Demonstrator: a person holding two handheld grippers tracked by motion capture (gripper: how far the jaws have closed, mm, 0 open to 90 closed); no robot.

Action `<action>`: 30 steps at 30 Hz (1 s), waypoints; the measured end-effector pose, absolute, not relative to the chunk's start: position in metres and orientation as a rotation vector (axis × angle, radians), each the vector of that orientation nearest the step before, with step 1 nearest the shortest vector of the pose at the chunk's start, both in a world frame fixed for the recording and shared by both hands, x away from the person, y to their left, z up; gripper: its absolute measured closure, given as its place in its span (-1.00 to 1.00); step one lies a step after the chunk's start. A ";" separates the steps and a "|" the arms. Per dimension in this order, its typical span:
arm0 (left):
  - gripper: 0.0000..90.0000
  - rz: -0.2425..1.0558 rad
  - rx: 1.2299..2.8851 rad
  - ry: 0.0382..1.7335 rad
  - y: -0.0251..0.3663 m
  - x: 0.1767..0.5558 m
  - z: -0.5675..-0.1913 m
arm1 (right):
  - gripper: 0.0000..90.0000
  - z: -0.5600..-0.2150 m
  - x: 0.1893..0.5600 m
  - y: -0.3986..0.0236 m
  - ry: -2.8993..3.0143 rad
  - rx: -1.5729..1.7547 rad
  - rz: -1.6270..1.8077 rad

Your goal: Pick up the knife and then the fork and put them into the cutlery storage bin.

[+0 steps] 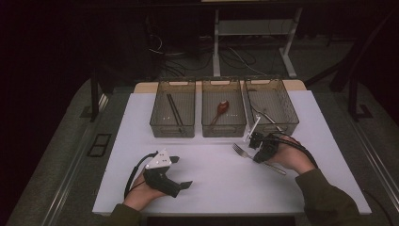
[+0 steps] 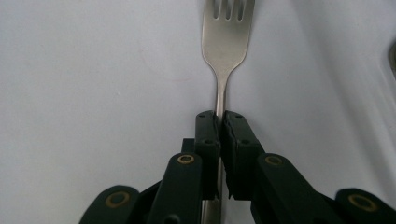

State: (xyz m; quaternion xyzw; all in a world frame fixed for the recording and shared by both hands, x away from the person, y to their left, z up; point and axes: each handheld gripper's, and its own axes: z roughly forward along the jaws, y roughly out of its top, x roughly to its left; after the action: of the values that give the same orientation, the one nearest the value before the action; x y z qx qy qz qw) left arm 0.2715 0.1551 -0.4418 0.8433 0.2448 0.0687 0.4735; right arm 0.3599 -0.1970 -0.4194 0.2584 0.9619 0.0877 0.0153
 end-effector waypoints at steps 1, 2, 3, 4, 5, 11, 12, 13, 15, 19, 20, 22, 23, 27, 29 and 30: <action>-1.00 0.169 2.064 0.599 0.155 0.272 -0.442 | 0.86 -0.419 0.360 -0.197 2.991 0.805 0.271; -1.00 0.169 2.064 0.598 0.155 0.272 -0.442 | 0.86 -0.419 0.360 -0.197 2.991 0.807 0.272; -1.00 0.169 2.065 0.598 0.155 0.272 -0.442 | 0.86 -0.419 0.360 -0.197 2.992 0.810 0.273; -1.00 0.170 2.067 0.597 0.155 0.272 -0.442 | 0.87 -0.419 0.360 -0.197 2.993 0.812 0.274; -1.00 0.169 2.065 0.598 0.155 0.272 -0.442 | 0.87 -0.419 0.360 -0.197 2.993 0.813 0.271; -1.00 0.169 2.064 0.598 0.155 0.271 -0.442 | 0.87 -0.415 0.361 -0.204 2.980 0.817 0.342; -1.00 0.169 2.064 0.598 0.155 0.271 -0.442 | 0.87 -0.414 0.362 -0.205 2.973 0.818 0.361; -1.00 0.169 2.064 0.598 0.155 0.271 -0.442 | 0.87 -0.412 0.362 -0.207 2.969 0.820 0.382; -1.00 0.169 2.065 0.598 0.155 0.271 -0.442 | 0.87 -0.409 0.362 -0.210 2.952 0.830 0.421; -1.00 0.170 2.065 0.598 0.156 0.272 -0.442 | 0.87 -0.403 0.362 -0.219 2.917 0.855 0.502; -1.00 0.170 2.065 0.597 0.156 0.272 -0.441 | 0.87 -0.401 0.362 -0.221 2.904 0.863 0.520; -1.00 0.170 2.065 0.597 0.156 0.272 -0.441 | 0.87 -0.399 0.362 -0.225 2.879 0.873 0.557; -1.00 0.170 2.065 0.597 0.156 0.272 -0.441 | 0.87 -0.397 0.362 -0.227 2.867 0.888 0.581; -1.00 0.171 2.064 0.596 0.156 0.272 -0.441 | 0.87 -0.391 0.362 -0.236 2.818 0.930 0.670; -1.00 0.170 2.065 0.595 0.156 0.272 -0.442 | 0.87 -0.389 0.362 -0.241 2.788 0.956 0.714; -1.00 0.170 2.067 0.595 0.156 0.272 -0.442 | 0.87 -0.388 0.362 -0.244 2.776 0.966 0.741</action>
State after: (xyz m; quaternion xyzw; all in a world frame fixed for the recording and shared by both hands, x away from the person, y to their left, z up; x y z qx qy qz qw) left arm 0.2721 0.1560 -0.4415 0.8442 0.2432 0.0696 0.4725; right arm 0.3622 -0.2437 -0.3879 0.3181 0.9145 0.2439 0.0552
